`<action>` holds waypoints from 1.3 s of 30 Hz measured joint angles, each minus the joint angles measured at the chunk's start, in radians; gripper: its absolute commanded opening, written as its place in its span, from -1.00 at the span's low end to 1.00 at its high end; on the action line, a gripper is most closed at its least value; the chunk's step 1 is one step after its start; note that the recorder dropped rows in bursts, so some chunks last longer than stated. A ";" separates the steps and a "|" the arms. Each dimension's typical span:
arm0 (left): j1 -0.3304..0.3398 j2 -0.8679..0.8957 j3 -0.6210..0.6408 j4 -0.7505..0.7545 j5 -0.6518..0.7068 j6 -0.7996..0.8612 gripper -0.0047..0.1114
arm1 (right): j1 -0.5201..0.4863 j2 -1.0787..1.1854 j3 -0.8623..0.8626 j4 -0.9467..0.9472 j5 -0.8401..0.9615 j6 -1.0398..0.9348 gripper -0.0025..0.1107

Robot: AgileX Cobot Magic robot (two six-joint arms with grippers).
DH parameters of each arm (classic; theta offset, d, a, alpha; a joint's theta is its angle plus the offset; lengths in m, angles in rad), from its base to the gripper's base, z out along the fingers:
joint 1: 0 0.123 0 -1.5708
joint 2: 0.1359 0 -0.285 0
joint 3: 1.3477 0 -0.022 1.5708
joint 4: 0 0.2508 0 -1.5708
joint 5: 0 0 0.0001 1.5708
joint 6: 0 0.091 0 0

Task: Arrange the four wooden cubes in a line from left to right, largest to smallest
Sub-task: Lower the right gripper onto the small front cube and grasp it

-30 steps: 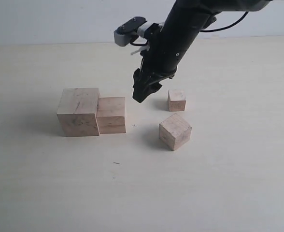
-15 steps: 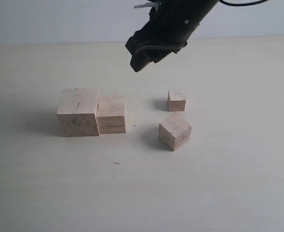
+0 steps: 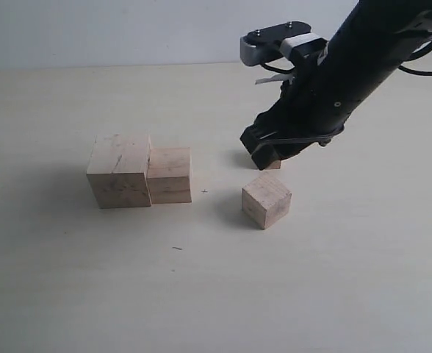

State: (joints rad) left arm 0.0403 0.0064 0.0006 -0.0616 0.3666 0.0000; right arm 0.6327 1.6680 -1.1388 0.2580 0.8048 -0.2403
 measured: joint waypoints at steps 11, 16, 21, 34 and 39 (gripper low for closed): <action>0.000 0.000 0.000 0.000 0.000 0.000 -0.92 | 0.000 0.066 0.000 -0.007 0.013 0.004 0.37; 0.000 0.000 0.000 0.000 0.000 0.000 -0.92 | 0.000 0.142 0.000 -0.006 0.008 -0.018 0.34; 0.000 0.000 0.000 0.000 0.000 0.000 -0.92 | 0.000 0.209 0.000 -0.003 -0.024 -0.062 0.34; 0.000 0.000 0.000 0.000 0.000 0.000 -0.92 | 0.000 0.308 0.000 -0.022 -0.095 -0.100 -0.26; 0.000 0.000 0.000 0.000 0.000 0.000 -0.92 | 0.000 0.306 0.002 -0.026 -0.098 -0.118 -0.82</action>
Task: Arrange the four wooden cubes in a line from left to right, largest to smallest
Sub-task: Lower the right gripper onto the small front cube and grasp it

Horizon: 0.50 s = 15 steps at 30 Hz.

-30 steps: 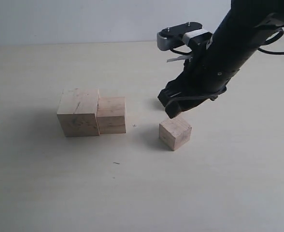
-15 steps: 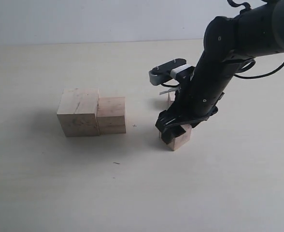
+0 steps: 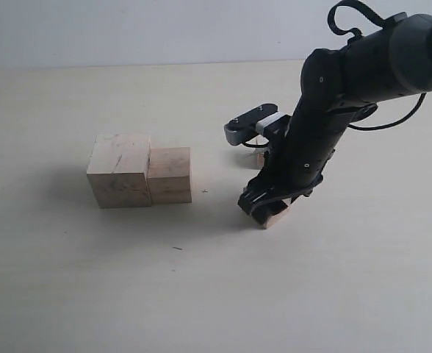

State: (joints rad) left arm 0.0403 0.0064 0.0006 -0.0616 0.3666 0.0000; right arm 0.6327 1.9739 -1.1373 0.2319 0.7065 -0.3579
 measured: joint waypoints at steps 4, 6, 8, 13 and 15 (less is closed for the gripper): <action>0.000 0.000 0.000 0.000 0.000 0.000 -0.92 | 0.000 -0.020 0.000 -0.050 0.000 -0.015 -0.96; 0.000 0.000 0.000 0.000 0.000 0.000 -0.92 | 0.000 -0.038 0.000 -0.103 0.000 -0.018 -0.96; 0.000 0.000 0.000 0.000 0.000 0.000 -0.92 | 0.000 -0.055 0.000 -0.167 0.000 -0.019 -0.96; 0.000 0.000 0.000 0.000 0.000 0.000 -0.92 | 0.000 -0.066 -0.011 -0.273 -0.021 -0.037 -0.96; 0.000 0.000 0.000 0.000 0.000 0.000 -0.92 | 0.000 -0.064 -0.039 -0.277 -0.021 -0.081 -0.96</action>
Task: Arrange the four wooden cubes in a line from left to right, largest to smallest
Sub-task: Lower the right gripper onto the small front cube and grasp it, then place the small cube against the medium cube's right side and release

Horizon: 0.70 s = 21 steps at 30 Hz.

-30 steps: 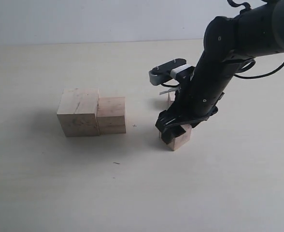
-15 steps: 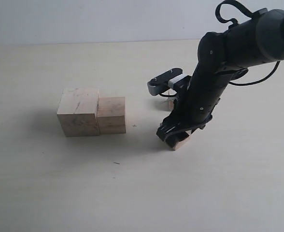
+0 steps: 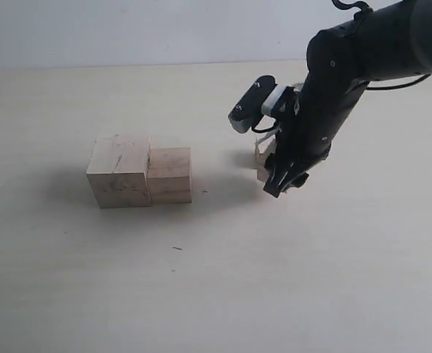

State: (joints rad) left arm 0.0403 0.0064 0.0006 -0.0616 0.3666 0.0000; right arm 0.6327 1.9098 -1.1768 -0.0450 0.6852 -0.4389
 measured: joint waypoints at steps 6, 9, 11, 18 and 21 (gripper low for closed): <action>0.000 0.000 0.000 0.000 0.000 0.000 -0.92 | 0.000 0.046 -0.171 0.077 0.071 -0.211 -0.96; 0.000 0.000 0.000 0.000 0.000 0.000 -0.92 | -0.006 0.106 -0.272 0.106 0.136 -0.263 -0.96; 0.000 0.000 0.000 0.000 0.000 0.000 -0.92 | -0.012 0.149 -0.339 0.113 0.195 -0.332 -0.96; 0.000 0.000 0.000 0.000 0.000 0.000 -0.92 | -0.015 0.274 -0.474 0.257 0.305 -0.638 -0.96; 0.000 0.000 0.000 0.000 0.000 0.000 -0.92 | -0.015 0.303 -0.503 0.269 0.306 -0.693 -0.96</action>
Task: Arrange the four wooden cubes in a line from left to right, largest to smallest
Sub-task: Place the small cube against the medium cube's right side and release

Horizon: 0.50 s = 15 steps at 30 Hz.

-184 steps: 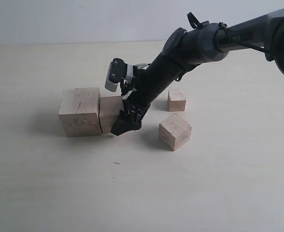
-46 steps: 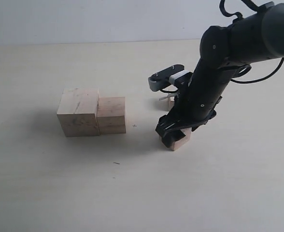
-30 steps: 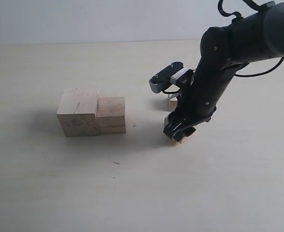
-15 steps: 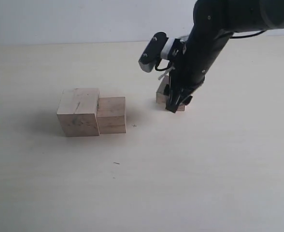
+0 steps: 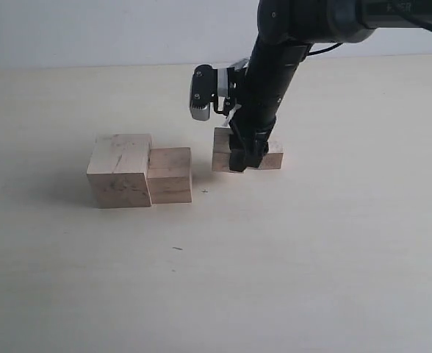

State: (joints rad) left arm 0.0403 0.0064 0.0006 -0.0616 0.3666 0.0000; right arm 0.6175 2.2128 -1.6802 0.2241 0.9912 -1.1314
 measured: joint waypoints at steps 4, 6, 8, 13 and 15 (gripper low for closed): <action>0.000 0.000 0.000 0.000 0.000 0.000 -0.92 | 0.000 0.030 -0.013 -0.002 0.000 -0.059 -0.96; 0.000 0.000 0.000 0.000 0.000 0.000 -0.92 | 0.000 0.047 -0.013 0.007 0.000 -0.091 -0.96; 0.000 0.000 0.000 0.000 0.000 0.000 -0.92 | 0.000 0.061 -0.013 0.024 0.007 -0.128 -0.96; 0.000 0.000 0.000 0.000 0.000 0.000 -0.92 | 0.000 0.076 -0.013 0.110 0.025 -0.246 -0.96; 0.000 0.000 0.000 0.000 0.000 0.000 -0.92 | 0.000 0.076 -0.013 0.135 0.025 -0.292 -0.96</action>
State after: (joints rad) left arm 0.0403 0.0064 0.0006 -0.0616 0.3666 0.0000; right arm 0.6175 2.2885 -1.6932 0.3592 1.0159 -1.4233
